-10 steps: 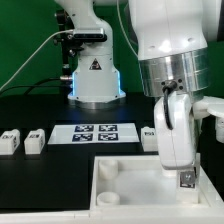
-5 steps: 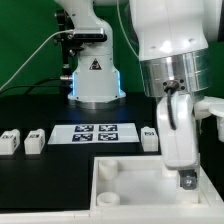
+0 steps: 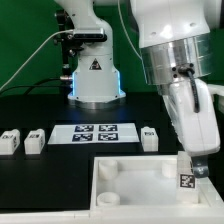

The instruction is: Assemble one leg

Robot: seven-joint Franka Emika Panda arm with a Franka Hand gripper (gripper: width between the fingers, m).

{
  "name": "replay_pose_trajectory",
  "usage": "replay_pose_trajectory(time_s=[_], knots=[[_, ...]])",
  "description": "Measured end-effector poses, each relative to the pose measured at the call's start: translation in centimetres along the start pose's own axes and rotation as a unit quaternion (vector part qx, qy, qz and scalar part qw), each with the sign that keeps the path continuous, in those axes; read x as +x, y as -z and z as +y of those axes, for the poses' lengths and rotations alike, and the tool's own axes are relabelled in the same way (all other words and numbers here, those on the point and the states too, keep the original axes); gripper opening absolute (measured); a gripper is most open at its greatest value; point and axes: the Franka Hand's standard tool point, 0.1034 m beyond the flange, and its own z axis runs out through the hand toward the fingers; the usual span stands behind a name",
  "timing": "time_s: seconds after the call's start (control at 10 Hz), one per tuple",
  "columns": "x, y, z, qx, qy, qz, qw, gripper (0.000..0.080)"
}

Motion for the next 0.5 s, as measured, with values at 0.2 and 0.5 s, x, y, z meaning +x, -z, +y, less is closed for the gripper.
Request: replay_pose_trajectory(time_s=[0.2,0.5], knots=[[0.06,-0.12,0.06,-0.001,0.0,0.0,1.0,0.0649],[0.08,-0.2,0.12,-0.002,0.0,0.001,1.0,0.0649]])
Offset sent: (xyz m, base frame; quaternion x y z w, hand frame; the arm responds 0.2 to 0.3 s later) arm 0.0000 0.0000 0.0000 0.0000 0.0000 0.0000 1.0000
